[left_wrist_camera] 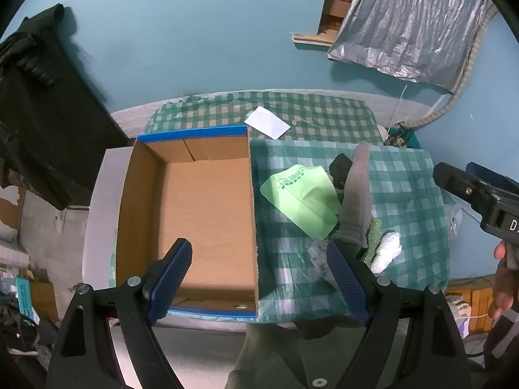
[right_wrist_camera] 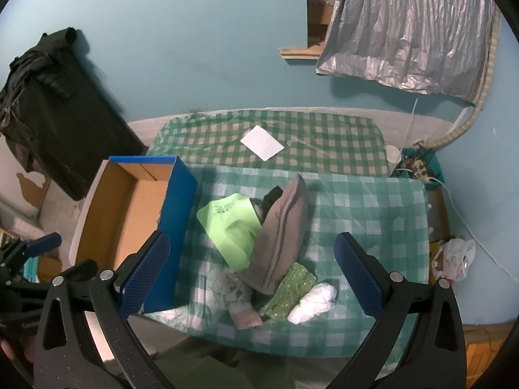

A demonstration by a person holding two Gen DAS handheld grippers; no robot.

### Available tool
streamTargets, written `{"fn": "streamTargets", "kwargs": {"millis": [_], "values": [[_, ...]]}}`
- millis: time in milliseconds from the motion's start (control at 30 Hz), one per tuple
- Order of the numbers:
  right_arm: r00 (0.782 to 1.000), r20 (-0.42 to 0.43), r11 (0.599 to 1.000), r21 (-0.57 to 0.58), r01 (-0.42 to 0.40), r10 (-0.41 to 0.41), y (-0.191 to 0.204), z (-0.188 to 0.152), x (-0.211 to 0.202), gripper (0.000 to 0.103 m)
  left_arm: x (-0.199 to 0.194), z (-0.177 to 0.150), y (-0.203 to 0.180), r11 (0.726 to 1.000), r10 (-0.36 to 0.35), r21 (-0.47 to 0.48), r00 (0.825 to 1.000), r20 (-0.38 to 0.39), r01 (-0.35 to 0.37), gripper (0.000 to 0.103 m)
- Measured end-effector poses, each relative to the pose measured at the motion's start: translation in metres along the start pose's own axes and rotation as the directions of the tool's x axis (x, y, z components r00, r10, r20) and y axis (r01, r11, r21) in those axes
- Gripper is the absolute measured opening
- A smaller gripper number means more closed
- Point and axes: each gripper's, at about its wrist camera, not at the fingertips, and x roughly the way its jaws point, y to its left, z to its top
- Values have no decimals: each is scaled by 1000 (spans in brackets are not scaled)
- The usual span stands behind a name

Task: Organize soft objects

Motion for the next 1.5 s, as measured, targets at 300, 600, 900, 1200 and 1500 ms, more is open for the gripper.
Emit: {"fn": "streamTargets", "kwargs": {"millis": [300, 600, 900, 1200, 1500], "values": [[1000, -13, 1000, 16, -4, 4, -14, 3, -1, 101, 3, 0, -10, 1000, 0, 14, 1000, -12, 0, 86], [999, -44, 999, 51, -2, 4, -36, 3, 1, 101, 20, -5, -19, 1000, 7, -2, 998, -57, -7, 86], [992, -127, 992, 121, 29, -13, -77, -10, 25, 101, 51, -10, -31, 1000, -16, -28, 992, -128, 13, 86], [976, -218, 982, 178, 63, -23, -110, -41, 53, 100, 81, -12, -48, 1000, -22, -22, 984, -176, 19, 86], [965, -260, 974, 210, 81, -24, -129, -69, 83, 100, 114, -21, -70, 1000, -21, 16, 973, -232, 26, 86]]}}
